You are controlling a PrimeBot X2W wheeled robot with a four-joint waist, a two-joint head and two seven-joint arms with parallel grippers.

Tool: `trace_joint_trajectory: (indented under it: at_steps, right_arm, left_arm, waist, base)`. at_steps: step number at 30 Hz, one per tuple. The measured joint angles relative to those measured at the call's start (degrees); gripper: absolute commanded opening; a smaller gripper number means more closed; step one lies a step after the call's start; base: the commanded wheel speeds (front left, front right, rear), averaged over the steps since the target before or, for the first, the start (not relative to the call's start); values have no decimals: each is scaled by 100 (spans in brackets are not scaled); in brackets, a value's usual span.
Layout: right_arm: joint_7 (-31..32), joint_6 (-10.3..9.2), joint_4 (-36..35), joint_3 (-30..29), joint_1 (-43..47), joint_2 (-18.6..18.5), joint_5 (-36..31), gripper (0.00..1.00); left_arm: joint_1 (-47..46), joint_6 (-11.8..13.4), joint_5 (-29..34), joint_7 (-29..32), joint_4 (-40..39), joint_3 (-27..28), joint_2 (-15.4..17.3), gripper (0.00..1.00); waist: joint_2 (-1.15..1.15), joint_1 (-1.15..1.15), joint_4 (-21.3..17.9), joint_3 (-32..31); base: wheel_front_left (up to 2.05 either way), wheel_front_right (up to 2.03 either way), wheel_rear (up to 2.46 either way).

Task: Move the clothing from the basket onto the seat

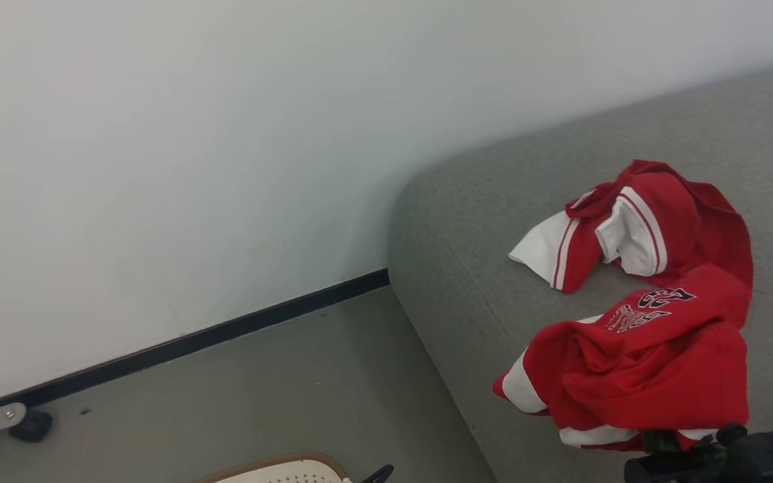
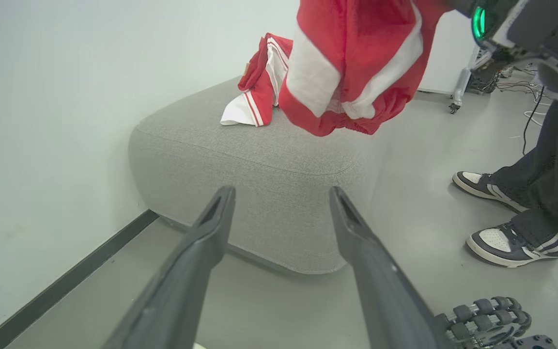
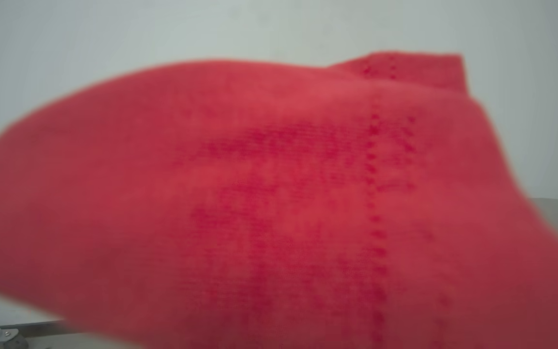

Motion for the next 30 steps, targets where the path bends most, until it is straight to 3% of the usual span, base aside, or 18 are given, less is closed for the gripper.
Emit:
trace_joint_trajectory:
  at_steps: [14,30]
  right_arm:
    - [0,-101,-197,-303,366,-45,-44,0]
    - [0,-225,-300,-987,488,-142,11,0]
  left_arm:
    - [-4,-1,198,0,-102,-138,0,100]
    - [-14,0,254,0,-256,-255,111,100]
  waist:
    - [0,0,-810,200]
    - [0,0,-644,463]
  base:
    - [0,0,0]
    - [0,0,0]
